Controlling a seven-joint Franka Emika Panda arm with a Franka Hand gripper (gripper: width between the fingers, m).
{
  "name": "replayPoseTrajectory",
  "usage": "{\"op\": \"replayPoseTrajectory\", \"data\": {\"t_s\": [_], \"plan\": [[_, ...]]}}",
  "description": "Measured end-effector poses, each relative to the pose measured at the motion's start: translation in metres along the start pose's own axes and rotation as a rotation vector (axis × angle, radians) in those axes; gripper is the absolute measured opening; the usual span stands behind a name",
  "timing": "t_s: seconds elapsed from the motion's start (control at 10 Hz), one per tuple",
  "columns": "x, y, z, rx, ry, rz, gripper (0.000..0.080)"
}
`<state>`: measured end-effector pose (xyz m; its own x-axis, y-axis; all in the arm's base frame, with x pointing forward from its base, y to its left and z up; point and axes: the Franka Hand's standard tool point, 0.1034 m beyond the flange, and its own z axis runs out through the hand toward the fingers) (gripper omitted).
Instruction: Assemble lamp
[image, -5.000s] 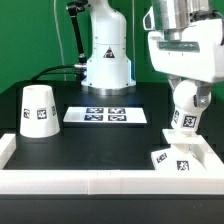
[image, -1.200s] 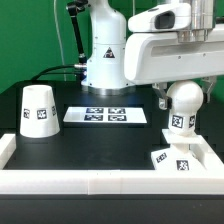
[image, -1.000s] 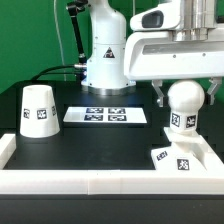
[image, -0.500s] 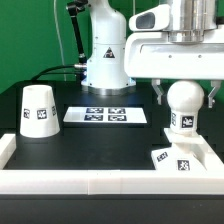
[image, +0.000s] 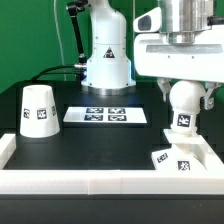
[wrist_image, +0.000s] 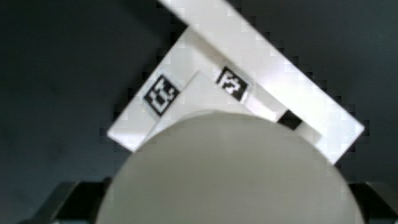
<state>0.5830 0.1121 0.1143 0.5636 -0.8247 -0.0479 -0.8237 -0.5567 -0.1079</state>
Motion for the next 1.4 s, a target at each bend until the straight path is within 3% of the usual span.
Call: {"op": "replayPoseTrajectory", "data": {"t_s": [0.3,0.7,0.8,0.9,1.2,1.4], "plan": [[-0.002,-0.001,0.001,0.018,-0.048,0.279,0.0579],[-0.005,-0.001,0.003,0.012,-0.090,0.609,0.0579],[-0.005,-0.002,0.003,0.012,-0.090,0.605,0.0579],[-0.005,-0.002,0.003,0.013,-0.090,0.587,0.0657],[-0.012,-0.004,0.003,0.015,-0.085,0.389,0.0697],[-0.011,-0.004,0.002,0.026,-0.075,0.091,0.0698]]}}
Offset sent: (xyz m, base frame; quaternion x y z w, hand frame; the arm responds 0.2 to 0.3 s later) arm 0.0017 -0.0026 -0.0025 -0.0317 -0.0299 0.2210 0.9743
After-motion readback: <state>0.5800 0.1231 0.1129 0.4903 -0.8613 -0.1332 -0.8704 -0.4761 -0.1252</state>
